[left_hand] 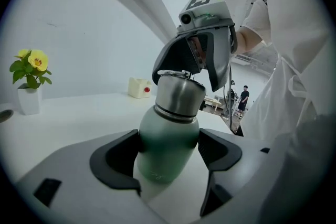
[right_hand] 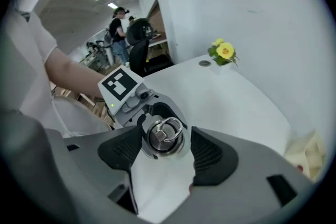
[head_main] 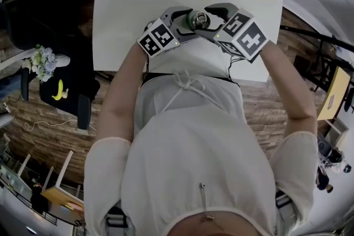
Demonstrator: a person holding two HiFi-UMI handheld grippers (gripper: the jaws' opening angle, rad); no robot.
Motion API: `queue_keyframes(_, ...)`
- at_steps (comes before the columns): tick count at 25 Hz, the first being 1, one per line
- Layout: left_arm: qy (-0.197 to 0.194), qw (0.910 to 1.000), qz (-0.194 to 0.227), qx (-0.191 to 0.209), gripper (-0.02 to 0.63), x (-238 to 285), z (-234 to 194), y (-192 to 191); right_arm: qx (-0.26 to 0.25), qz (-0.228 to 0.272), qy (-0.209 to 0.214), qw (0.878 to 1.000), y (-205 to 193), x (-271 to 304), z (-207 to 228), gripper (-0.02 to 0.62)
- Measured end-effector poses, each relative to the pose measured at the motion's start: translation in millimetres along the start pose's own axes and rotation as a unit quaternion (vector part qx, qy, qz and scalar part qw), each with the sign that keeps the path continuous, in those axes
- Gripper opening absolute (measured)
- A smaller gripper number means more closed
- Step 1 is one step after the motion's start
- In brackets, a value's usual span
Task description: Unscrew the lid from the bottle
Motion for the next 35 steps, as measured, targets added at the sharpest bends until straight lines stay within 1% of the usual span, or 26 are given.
queue_keyframes(2, 0.001, 1.0000, 0.000, 0.001, 0.364, -0.6, 0.0, 0.5, 0.036, -0.010, -0.029, 0.999, -5.6, 1.6, 2.8, 0.298)
queue_keyframes(4, 0.000, 1.0000, 0.000, 0.002, 0.364, -0.1, 0.5, 0.7, 0.059, -0.020, -0.046, 0.997, -8.3, 2.1, 2.8, 0.275)
queue_keyframes(5, -0.001, 1.0000, 0.000, 0.002, 0.364, 0.2, 0.8, 0.9, 0.067, -0.023, -0.049, 0.996, -9.0, 2.5, 1.8, 0.264)
queue_keyframes(6, -0.001, 1.0000, 0.000, 0.002, 0.364, 0.3, 1.1, 1.0, 0.072, -0.027, -0.048, 0.996, -9.5, 3.0, 0.6, 0.238)
queue_keyframes(8, -0.002, 1.0000, 0.000, 0.003, 0.364, 0.3, 1.3, 1.2, 0.070, -0.036, -0.045, 0.996, -10.1, 4.0, -0.5, 0.239)
queue_keyframes(10, -0.004, 1.0000, 0.000, 0.002, 0.364, 0.4, 1.3, 1.0, 0.058, -0.047, -0.037, 0.997, -10.3, 4.8, -0.4, 0.239)
queue_keyframes(13, -0.004, 1.0000, 0.001, 0.000, 0.364, -0.1, 0.6, 0.1, 0.023, -0.069, -0.008, 0.997, -10.3, 7.0, -0.7, 0.239)
queue_keyframes(15, -0.004, 1.0000, 0.002, -0.001, 0.364, 0.4, 0.9, -0.7, -0.013, -0.088, 0.017, 0.996, -10.4, 7.5, -1.9, 0.239)
queue_keyframes(17, -0.004, 1.0000, 0.004, -0.001, 0.364, 1.1, 1.5, -1.0, -0.057, -0.111, 0.049, 0.991, -9.8, 6.7, -5.6, 0.239)
queue_keyframes(19, -0.004, 1.0000, 0.005, -0.002, 0.364, 1.7, 1.2, -1.4, -0.099, -0.134, 0.087, 0.982, -9.6, 6.4, -9.2, 0.239)
queue_keyframes(21, -0.003, 1.0000, 0.005, -0.004, 0.364, 2.1, 0.5, -2.0, -0.149, -0.155, 0.126, 0.969, -10.0, 6.8, -10.1, 0.239)
queue_keyframes(22, -0.003, 1.0000, 0.006, -0.004, 0.364, 2.2, 0.4, -2.1, -0.177, -0.165, 0.144, 0.959, -10.3, 6.8, -10.5, 0.239)
queue_keyframes(25, -0.001, 1.0000, 0.007, -0.005, 0.364, 1.9, 0.5, -1.8, -0.260, -0.200, 0.188, 0.926, -11.3, 6.6, -12.1, 0.239)
queue_keyframes(26, 0.000, 1.0000, 0.007, -0.005, 0.364, 1.8, 0.4, -1.8, -0.275, -0.213, 0.196, 0.917, -11.3, 7.1, -12.6, 0.241)
queue_keyframes(27, 0.000, 1.0000, 0.007, -0.005, 0.364, 1.6, 0.4, -1.9, -0.284, -0.224, 0.201, 0.910, -11.0, 7.8, -13.3, 0.241)
queue_keyframes(29, 0.001, 1.0000, 0.007, -0.005, 0.364, 0.7, 0.8, -2.4, -0.297, -0.231, 0.206, 0.903, -11.0, 9.1, -15.2, 0.241)
queue_keyframes(30, 0.000, 1.0000, 0.007, -0.005, 0.364, 0.4, 1.1, -2.7, -0.302, -0.227, 0.206, 0.903, -11.5, 9.6, -15.6, 0.241)
queue_keyframes(31, 0.000, 1.0000, 0.006, -0.006, 0.364, 0.2, 1.2, -2.8, -0.304, -0.219, 0.201, 0.905, -12.1, 10.0, -15.5, 0.244)
queue_keyframes(32, 0.000, 1.0000, 0.006, -0.005, 0.365, 0.2, 1.2, -2.9, -0.301, -0.207, 0.191, 0.911, -12.1, 10.3, -14.6, 0.250)
queue_keyframes(33, 0.000, 1.0000, 0.006, -0.005, 0.365, 0.2, 1.2, -2.8, -0.292, -0.191, 0.176, 0.920, -10.8, 10.5, -13.1, 0.267)
queue_keyframes(34, 0.000, 1.0000, 0.006, -0.005, 0.365, 0.1, 1.0, -2.7, -0.275, -0.169, 0.157, 0.933, -7.6, 10.2, -11.5, 0.279)
queue_keyframes(35, 0.000, 1.0000, 0.005, -0.004, 0.365, 0.0, 0.9, -2.4, -0.248, -0.141, 0.136, 0.949, -2.9, 9.3, -10.3, 0.293)
Point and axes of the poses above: the fingertips, and each gripper's own axes: x forward along the fingers, z to its right, y out of its top, the point moved 1 cm from there along -x, backward along the fingers, and after that the axes turned 14 degrees about z, right-handed, at the moved point
